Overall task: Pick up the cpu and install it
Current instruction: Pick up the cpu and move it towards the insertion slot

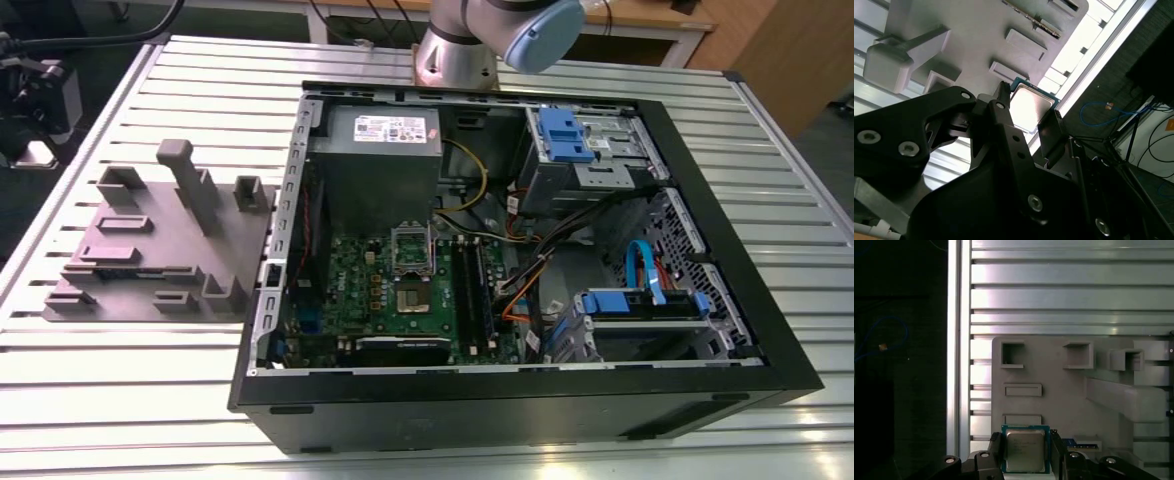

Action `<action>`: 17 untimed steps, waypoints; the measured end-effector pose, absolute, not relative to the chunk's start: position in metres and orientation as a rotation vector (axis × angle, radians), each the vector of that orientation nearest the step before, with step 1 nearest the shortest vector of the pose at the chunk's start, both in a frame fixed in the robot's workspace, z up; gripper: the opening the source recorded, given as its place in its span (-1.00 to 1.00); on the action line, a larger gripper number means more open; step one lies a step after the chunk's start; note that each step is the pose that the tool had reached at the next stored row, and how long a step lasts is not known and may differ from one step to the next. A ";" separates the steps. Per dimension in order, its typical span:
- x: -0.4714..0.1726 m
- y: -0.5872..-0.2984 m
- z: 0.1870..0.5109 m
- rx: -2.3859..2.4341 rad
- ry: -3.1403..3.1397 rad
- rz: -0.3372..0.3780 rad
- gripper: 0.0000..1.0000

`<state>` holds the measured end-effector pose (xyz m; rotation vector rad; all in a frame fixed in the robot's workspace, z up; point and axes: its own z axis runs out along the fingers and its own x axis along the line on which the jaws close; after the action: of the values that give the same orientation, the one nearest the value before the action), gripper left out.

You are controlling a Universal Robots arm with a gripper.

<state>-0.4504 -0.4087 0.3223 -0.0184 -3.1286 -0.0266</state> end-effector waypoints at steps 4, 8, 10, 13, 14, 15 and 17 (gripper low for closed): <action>-0.450 -0.409 0.323 -0.018 -3.129 -0.026 -0.06; -0.450 -0.409 0.324 -0.018 -3.129 -0.026 -0.06; -0.450 -0.409 0.325 -0.018 -3.129 -0.026 -0.06; -0.450 -0.409 0.325 -0.018 -3.129 -0.026 -0.06; -0.450 -0.409 0.325 -0.018 -3.129 -0.026 -0.06; -0.450 -0.409 0.326 -0.018 -3.129 -0.026 -0.06; -0.450 -0.409 0.326 -0.018 -3.129 -0.026 -0.06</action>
<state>-0.4504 -0.4087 0.3263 -0.0184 -3.1286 -0.0262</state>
